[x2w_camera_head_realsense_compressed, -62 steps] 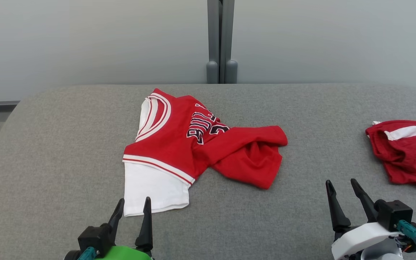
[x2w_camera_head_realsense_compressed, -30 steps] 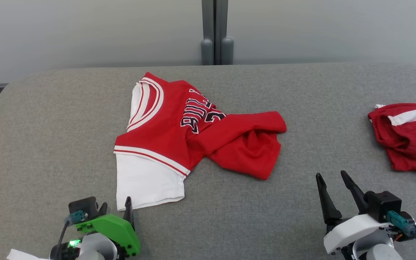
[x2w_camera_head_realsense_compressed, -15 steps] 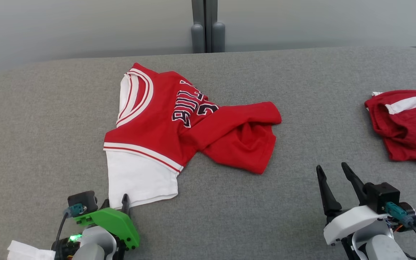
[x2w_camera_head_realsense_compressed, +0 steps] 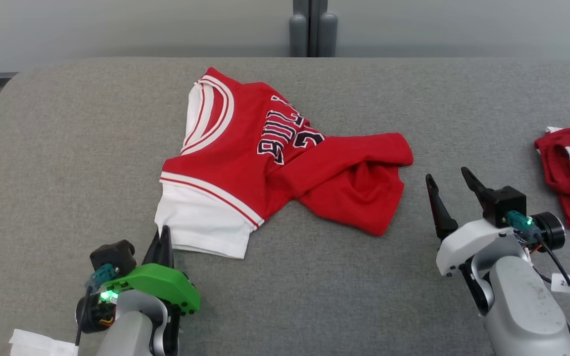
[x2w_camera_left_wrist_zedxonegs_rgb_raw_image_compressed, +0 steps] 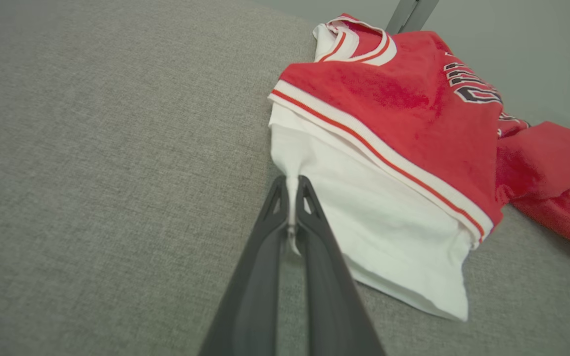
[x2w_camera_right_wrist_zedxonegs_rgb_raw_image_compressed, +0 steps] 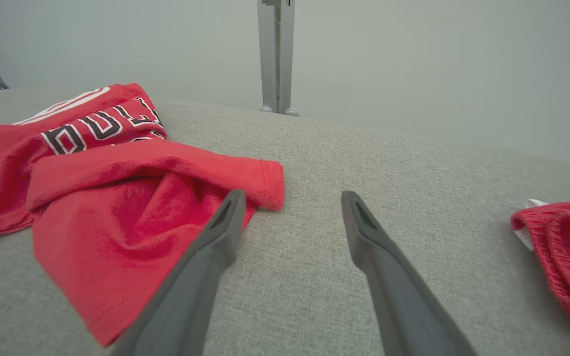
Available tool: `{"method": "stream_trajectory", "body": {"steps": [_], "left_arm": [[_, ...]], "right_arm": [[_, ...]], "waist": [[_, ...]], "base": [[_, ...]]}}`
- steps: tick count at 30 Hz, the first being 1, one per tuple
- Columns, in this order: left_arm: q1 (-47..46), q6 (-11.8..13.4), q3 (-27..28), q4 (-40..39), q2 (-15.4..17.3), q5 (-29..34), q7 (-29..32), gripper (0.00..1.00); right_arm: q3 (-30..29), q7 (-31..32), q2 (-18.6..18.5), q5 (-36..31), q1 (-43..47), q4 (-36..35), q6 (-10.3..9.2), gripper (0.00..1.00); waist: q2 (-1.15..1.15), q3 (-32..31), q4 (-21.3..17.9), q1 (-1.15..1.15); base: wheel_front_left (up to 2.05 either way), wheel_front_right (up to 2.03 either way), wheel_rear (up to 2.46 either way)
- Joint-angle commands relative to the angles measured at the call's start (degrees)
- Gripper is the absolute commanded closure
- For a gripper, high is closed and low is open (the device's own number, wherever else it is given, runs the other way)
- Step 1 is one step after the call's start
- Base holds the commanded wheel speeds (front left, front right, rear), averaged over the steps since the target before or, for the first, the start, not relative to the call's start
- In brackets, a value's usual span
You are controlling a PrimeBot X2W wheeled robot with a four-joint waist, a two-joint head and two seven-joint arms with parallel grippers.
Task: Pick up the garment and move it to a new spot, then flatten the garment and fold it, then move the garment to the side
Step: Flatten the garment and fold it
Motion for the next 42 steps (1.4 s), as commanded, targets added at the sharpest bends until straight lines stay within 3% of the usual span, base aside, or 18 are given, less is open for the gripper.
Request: {"method": "stream_trajectory", "body": {"steps": [1, 13, 21, 22, 24, 29, 35, 42], "left_arm": [[-1.04, -0.03, -0.04, -1.12, 0.3, 0.18, -0.72, 1.0], [-0.08, 0.31, -2.92, -8.64, 0.16, -0.65, -2.46, 1.0], [-0.38, 1.14, -4.68, -10.55, 0.15, -1.76, -2.89, 1.0], [-0.35, 1.23, -4.78, -10.66, 0.15, -1.7, -2.95, 1.0], [-0.24, 1.27, -4.92, -10.92, 0.15, -1.65, -2.99, 1.0], [0.08, 1.27, -5.34, -11.27, 0.15, -1.59, -3.03, 1.0], [-0.06, 1.37, -5.38, -11.6, 0.29, -1.44, -3.2, 1.0], [-1.06, 1.34, -3.91, -14.16, 1.03, -0.51, -3.51, 1.0]], "right_arm": [[-0.63, -0.24, -0.22, -1.91, -1.71, 2.01, -0.09, 0.0], [-7.37, -0.24, -0.23, -16.37, -12.79, 15.82, -0.09, 0.0], [-10.19, -0.24, -0.22, -20.3, -16.82, 19.55, -0.09, 0.0], [-10.28, -0.24, -0.22, -20.32, -17.09, 19.3, -0.09, 0.05], [-10.4, -0.24, -0.22, -20.75, -17.36, 18.65, -0.09, 0.51], [-10.81, -0.24, -0.22, -21.63, -17.43, 18.19, -0.09, 0.57], [-11.03, -0.24, -0.22, -22.19, -18.13, 17.37, -0.09, 1.0], [-8.28, -0.23, -0.23, -19.74, -19.0, 13.13, -0.09, 1.0]], "waist": [[0.0, 1.48, 1.72, 0.0], [0.0, 6.05, 6.14, 0.0], [0.0, 7.61, 7.42, 0.0], [0.0, 7.64, 7.46, 0.0], [0.0, 7.64, 7.47, 0.0], [0.0, 7.59, 7.3, 0.0], [0.0, 7.95, 6.88, 0.0], [0.0, 7.64, 5.31, 0.0]], "base": [[0.0, 0.0, 0.0], [0.0, 0.0, 0.0], [0.0, 0.0, 0.0], [0.0, 0.0, 0.0], [0.0, 0.0, 0.0], [0.0, 0.0, 0.0], [0.0, 0.0, 0.0], [0.0, 0.0, 0.0]]}}
